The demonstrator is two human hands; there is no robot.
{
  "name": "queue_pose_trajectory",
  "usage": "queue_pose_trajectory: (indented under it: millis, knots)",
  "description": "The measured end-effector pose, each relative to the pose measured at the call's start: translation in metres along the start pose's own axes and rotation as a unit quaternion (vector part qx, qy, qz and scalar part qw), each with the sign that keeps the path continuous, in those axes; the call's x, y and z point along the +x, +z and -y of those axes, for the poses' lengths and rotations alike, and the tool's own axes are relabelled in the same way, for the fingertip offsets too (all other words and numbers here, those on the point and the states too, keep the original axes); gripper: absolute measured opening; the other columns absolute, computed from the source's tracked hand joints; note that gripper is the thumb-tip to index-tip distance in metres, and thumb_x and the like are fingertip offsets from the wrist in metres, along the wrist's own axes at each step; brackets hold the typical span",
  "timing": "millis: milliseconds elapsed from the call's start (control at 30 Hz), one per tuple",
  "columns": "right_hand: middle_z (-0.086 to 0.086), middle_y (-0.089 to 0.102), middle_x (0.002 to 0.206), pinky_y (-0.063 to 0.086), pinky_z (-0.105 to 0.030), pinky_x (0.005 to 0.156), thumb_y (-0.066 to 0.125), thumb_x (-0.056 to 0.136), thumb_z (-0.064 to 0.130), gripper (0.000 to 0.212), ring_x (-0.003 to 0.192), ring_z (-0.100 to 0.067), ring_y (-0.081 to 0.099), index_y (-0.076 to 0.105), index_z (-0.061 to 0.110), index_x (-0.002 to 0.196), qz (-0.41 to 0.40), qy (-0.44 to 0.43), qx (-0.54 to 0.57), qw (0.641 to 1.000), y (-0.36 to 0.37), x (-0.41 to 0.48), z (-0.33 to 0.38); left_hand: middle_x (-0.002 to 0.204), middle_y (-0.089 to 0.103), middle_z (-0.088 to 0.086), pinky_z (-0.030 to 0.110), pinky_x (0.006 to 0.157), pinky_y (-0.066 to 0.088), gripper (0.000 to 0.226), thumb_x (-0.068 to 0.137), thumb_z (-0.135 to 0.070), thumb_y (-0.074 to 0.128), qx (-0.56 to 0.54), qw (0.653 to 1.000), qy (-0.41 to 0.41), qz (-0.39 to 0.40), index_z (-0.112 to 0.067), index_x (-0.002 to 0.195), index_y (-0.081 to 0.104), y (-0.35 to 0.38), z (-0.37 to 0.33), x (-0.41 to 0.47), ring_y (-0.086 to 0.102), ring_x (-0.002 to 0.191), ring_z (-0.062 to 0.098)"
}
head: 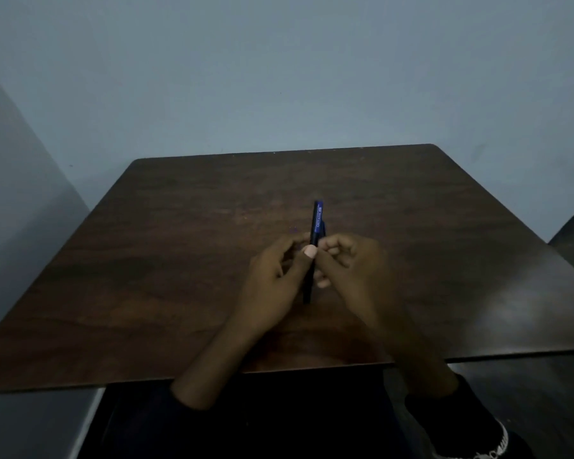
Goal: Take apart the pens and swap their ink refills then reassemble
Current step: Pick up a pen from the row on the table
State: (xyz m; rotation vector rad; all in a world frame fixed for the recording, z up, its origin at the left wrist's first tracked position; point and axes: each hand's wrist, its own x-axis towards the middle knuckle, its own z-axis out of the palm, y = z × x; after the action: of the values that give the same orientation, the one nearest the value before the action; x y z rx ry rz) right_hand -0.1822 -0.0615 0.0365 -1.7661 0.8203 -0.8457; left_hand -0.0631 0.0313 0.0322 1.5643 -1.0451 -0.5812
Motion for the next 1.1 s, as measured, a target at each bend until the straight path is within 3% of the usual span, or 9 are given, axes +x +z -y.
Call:
queue_pose_trajectory:
  millis: [100, 200, 300, 433, 567, 667, 800, 900, 1100]
  knots:
    - [0.007, 0.077, 0.077, 0.063, -0.030, 0.056, 0.070, 0.096, 0.027, 0.007, 0.062, -0.010, 0.075, 0.072, 0.031, 0.091, 0.004, 0.000, 0.004, 1.000, 0.006, -0.008, -0.002, 0.098, 0.078, 0.008, 0.049, 0.078, 0.067, 0.024, 0.108, -0.028, 0.056, -0.036, 0.999, -0.007, 0.002, -0.009, 0.108, 0.071, 0.003, -0.002, -0.008, 0.078, 0.087, 0.018]
    - [0.009, 0.077, 0.076, 0.057, -0.020, 0.055, 0.069, 0.097, 0.021, 0.014, 0.065, -0.005, 0.074, 0.074, 0.032, 0.089, 0.020, -0.009, 0.006, 1.000, 0.005, -0.010, 0.000, 0.087, 0.078, 0.010, 0.040, 0.066, 0.067, 0.023, 0.108, -0.022, 0.056, -0.033, 0.999, 0.002, -0.021, -0.004, 0.104, 0.070, 0.005, -0.002, -0.010, 0.078, 0.073, 0.019]
    - [0.011, 0.077, 0.077, 0.061, -0.027, 0.065, 0.067, 0.097, 0.015, 0.030, 0.071, -0.006, 0.074, 0.072, 0.042, 0.086, 0.020, -0.035, -0.014, 0.999, 0.002, -0.011, 0.007, 0.083, 0.076, 0.009, 0.039, 0.064, 0.061, 0.021, 0.108, -0.020, 0.056, 0.024, 0.997, 0.042, -0.061, -0.007, 0.100, 0.071, 0.004, 0.001, -0.008, 0.075, 0.070, 0.023]
    - [0.000, 0.078, 0.078, 0.056, -0.018, 0.059, 0.066, 0.099, 0.016, 0.022, 0.068, -0.003, 0.071, 0.075, 0.033, 0.087, -0.025, -0.025, 0.104, 0.994, 0.002, -0.008, 0.018, 0.073, 0.069, -0.008, 0.014, 0.061, 0.044, 0.022, 0.107, -0.021, 0.058, 0.137, 0.978, 0.131, -0.092, -0.019, 0.087, 0.067, 0.003, 0.007, -0.011, 0.065, 0.066, 0.004]
    - [0.001, 0.079, 0.081, 0.054, -0.017, 0.061, 0.071, 0.097, 0.020, 0.009, 0.076, -0.005, 0.073, 0.078, 0.021, 0.091, -0.014, 0.038, 0.196, 0.980, 0.006, -0.006, 0.019, 0.064, 0.049, -0.020, 0.008, 0.057, 0.029, 0.023, 0.106, -0.016, 0.059, 0.197, 0.955, 0.182, -0.123, -0.033, 0.090, 0.056, 0.010, 0.009, -0.015, 0.049, 0.056, -0.007]
    - [-0.004, 0.079, 0.082, 0.054, -0.018, 0.062, 0.070, 0.097, 0.024, 0.015, 0.073, -0.011, 0.073, 0.078, 0.018, 0.086, -0.002, 0.061, 0.234, 0.970, 0.012, -0.007, 0.015, 0.069, 0.052, -0.018, 0.011, 0.057, 0.034, 0.011, 0.106, -0.019, 0.057, 0.239, 0.943, 0.196, -0.124, -0.020, 0.097, 0.064, 0.006, 0.014, -0.015, 0.050, 0.057, -0.003]
    - [-0.005, 0.080, 0.081, 0.055, -0.018, 0.061, 0.065, 0.100, 0.017, 0.023, 0.068, -0.011, 0.074, 0.077, 0.018, 0.080, -0.004, 0.066, 0.211, 0.975, 0.017, -0.007, 0.010, 0.081, 0.070, 0.002, 0.038, 0.059, 0.050, 0.015, 0.106, -0.023, 0.056, 0.290, 0.930, 0.203, -0.101, -0.011, 0.102, 0.064, 0.002, 0.024, -0.018, 0.065, 0.067, 0.025]
    - [0.000, 0.080, 0.076, 0.055, -0.016, 0.059, 0.063, 0.101, 0.011, 0.024, 0.064, -0.009, 0.074, 0.075, 0.018, 0.081, -0.010, 0.070, 0.196, 0.978, 0.018, -0.006, 0.009, 0.081, 0.071, 0.007, 0.039, 0.057, 0.050, 0.012, 0.104, -0.020, 0.057, 0.294, 0.928, 0.211, -0.092, -0.010, 0.099, 0.062, 0.000, 0.026, -0.020, 0.066, 0.067, 0.032]
    - [0.002, 0.078, 0.069, 0.058, -0.020, 0.057, 0.059, 0.102, 0.008, 0.020, 0.056, -0.010, 0.073, 0.070, 0.010, 0.086, -0.023, 0.087, 0.215, 0.972, 0.015, -0.005, 0.016, 0.086, 0.072, 0.006, 0.041, 0.062, 0.052, 0.014, 0.102, -0.021, 0.054, 0.301, 0.926, 0.217, -0.067, -0.009, 0.102, 0.062, -0.003, 0.022, -0.014, 0.068, 0.073, 0.032]
